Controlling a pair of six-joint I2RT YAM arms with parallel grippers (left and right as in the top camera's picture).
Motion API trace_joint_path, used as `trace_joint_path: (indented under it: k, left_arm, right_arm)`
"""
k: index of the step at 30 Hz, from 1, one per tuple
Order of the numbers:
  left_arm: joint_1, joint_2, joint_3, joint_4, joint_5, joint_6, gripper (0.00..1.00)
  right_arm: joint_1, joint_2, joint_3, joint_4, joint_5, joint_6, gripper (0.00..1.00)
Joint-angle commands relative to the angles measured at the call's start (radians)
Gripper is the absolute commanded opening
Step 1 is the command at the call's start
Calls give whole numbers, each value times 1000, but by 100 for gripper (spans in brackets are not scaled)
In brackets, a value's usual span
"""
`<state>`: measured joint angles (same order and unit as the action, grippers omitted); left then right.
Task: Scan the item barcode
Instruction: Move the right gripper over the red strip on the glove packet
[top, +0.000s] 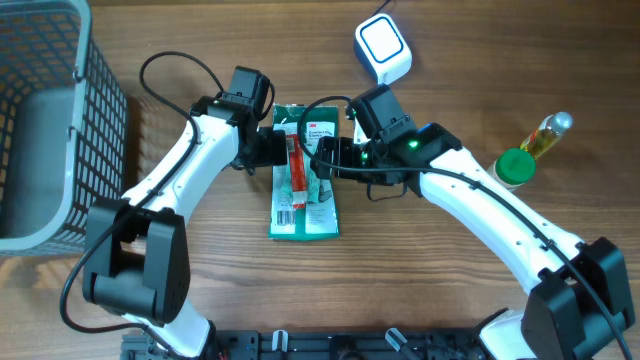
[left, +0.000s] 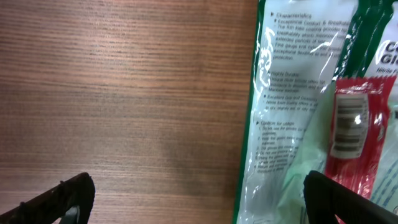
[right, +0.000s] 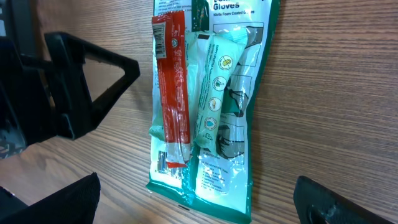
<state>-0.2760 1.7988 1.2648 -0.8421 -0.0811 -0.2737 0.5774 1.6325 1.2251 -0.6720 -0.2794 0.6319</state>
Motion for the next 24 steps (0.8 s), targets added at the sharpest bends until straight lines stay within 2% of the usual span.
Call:
trace_joint_path:
  k: [1,5,8,13,16,18,19,20,22,24]
  left_arm:
    - [-3,-16,-5,23,20,-33,100]
    - [-3,-17,-4,32,20,-32,100]
    - [1,-17,-4,60,19,-29,90]
    - [58,-17,-4,87,25,-31,92]
    - [99,-17,-4,88,82,-31,93]
    - [127,-17,-4,88,128,-30,89]
    - [141,-17,-4,88,142,-30,80]
    - [154,-17,-5,87,145,-30,65]
    - [161,-17,-5,86,144,-30,41]
    - [161,-17,-5,86,144,-30,23]
  right_arm:
    - [3,15,-10,0,20,11,100]
    - [3,15,-10,3,27,11,100]
    - [3,15,-10,3,54,12,100]
    - [3,15,-10,3,54,11,100]
    - [3,15,-10,3,54,12,100]
    - [3,15,-10,3,54,12,100]
    - [3,15,-10,3,54,12,100]
    - [3,15,-10,3,54,12,100]
    - [3,15,-10,3,54,26,100]
    - [3,15,-10,3,54,26,100]
